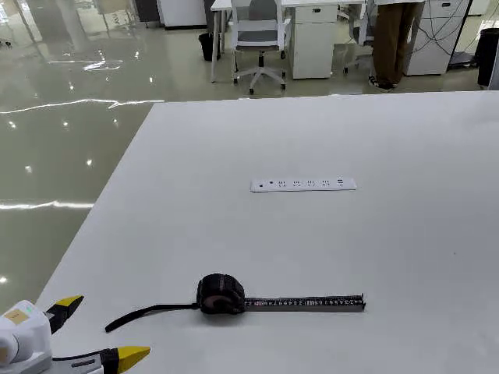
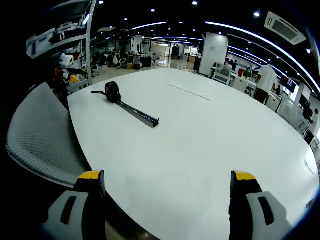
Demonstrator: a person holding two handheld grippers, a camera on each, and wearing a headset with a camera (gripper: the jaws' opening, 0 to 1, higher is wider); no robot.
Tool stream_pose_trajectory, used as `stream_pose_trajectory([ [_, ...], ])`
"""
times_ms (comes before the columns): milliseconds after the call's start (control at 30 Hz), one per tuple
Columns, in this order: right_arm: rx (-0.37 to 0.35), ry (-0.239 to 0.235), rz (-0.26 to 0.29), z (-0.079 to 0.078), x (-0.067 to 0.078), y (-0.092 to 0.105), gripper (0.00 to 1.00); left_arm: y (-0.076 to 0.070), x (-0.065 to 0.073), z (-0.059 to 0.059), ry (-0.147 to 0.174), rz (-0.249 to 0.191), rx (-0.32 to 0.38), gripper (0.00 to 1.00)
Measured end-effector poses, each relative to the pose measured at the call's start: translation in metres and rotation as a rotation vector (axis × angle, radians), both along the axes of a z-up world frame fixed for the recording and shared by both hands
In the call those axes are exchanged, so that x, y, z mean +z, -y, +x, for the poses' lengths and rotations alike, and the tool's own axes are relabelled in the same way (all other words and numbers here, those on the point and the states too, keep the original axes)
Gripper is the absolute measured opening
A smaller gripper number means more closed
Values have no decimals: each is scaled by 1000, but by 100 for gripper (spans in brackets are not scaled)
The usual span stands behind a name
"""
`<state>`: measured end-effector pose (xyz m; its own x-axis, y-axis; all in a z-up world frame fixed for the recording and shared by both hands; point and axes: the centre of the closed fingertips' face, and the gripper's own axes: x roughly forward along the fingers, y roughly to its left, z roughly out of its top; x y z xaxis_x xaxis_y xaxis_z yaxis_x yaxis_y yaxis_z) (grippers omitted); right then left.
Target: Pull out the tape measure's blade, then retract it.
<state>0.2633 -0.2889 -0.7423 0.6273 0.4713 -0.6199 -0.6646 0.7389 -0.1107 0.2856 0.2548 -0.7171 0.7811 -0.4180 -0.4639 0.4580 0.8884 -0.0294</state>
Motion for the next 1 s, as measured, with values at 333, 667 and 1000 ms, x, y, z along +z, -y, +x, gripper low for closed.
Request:
stream_pose_trajectory([
  [333, 66, 12, -24, 19, 11, -17, 100, 35, 12, 18, 5, -12, 12, 100],
  [667, 173, 21, -54, 48, 15, -51, 100, 58, -1, 49, 4, -47, 151, 100],
  [1000, 288, 23, -97, 73, 16, -82, 100, 88, -17, 56, 22, 54, 153, 100],
])
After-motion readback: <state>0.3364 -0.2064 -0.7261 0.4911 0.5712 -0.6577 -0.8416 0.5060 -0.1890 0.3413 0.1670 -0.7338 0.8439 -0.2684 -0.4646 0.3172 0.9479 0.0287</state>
